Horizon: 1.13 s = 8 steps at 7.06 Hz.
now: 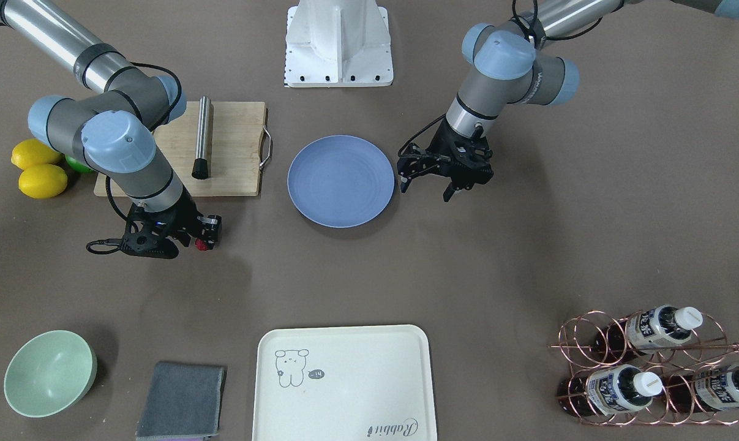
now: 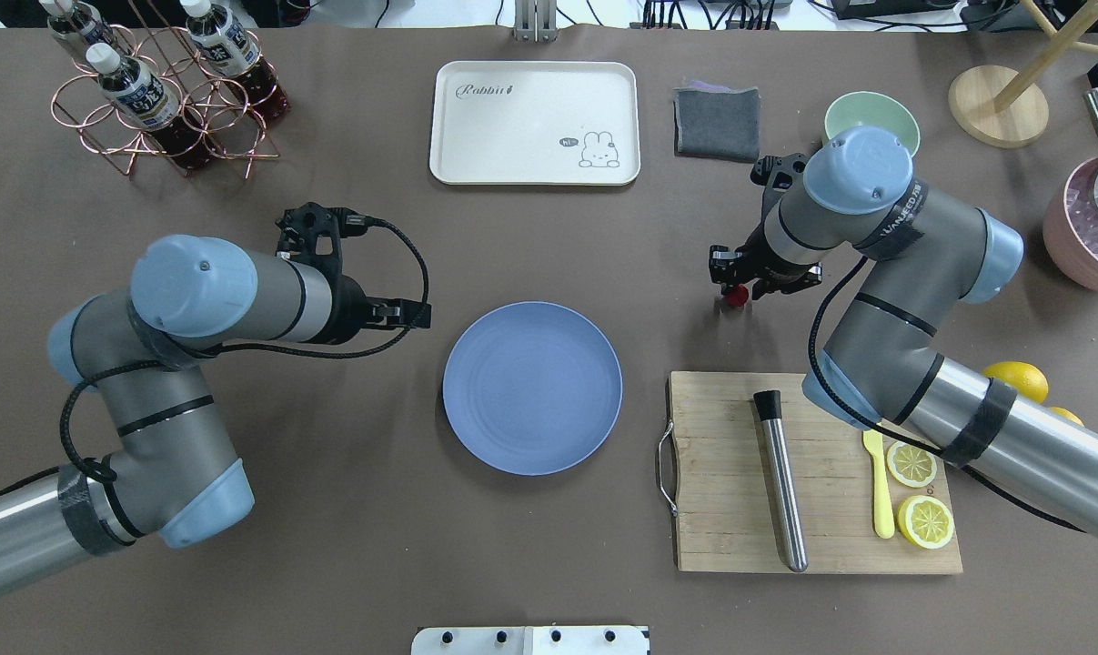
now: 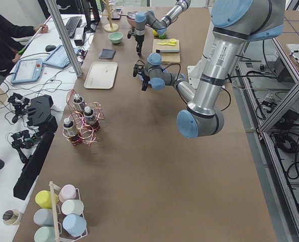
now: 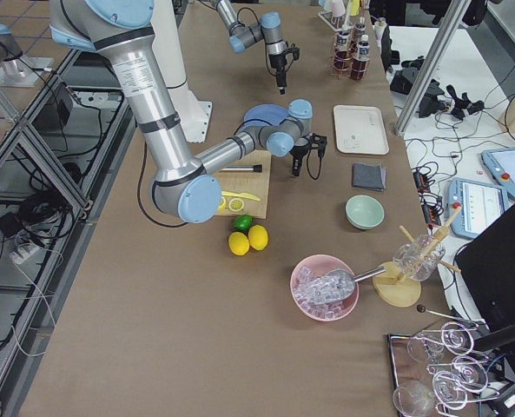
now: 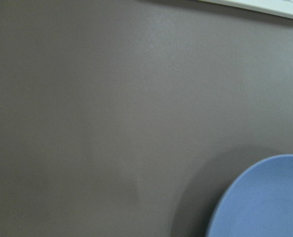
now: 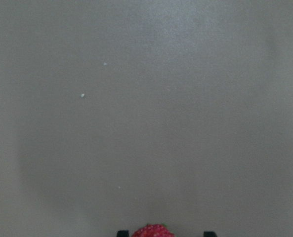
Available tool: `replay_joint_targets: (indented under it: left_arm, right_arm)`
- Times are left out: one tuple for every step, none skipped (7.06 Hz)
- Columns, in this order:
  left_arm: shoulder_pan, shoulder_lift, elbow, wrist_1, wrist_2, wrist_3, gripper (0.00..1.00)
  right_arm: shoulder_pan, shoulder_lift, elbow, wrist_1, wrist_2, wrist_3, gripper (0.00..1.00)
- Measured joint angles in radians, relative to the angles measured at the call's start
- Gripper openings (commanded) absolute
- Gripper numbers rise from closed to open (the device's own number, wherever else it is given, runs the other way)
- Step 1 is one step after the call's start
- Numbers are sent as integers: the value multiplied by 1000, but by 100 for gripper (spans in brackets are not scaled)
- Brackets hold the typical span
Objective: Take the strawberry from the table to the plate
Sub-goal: 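Carry the strawberry over the plate with the right gripper while the left arm withdraws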
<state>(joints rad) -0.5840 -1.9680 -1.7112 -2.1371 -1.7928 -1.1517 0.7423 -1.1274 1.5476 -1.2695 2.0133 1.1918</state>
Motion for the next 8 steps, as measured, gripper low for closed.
replay_joint_targets:
  left_arm:
    - [-34,14,-5,-1,-6,63,98]
    - [-62,21,-10,-1,-9,108,98]
    - [-82,24,-11,-1,-14,129,98]
    - [-99,25,-11,1,-22,137,98]
    - [-118,25,-10,1,-29,141,98]
    - [-145,32,-7,-1,-32,164,98]
    - [-183,48,-6,-3,-46,232,98]
    - [-226,66,-4,-1,-76,315,98]
  right_arm:
    - [12,7,19,-16,14,2,0]
    - [23,20,51,-58,28,5,0]
    - [32,43,85,-117,38,10,0]
    - [38,77,115,-186,48,15,0]
    - [31,115,137,-243,51,38,0]
    - [0,153,152,-274,37,91,0]
    - [-49,187,160,-287,-2,150,0]
    - [-107,213,162,-291,-55,197,0]
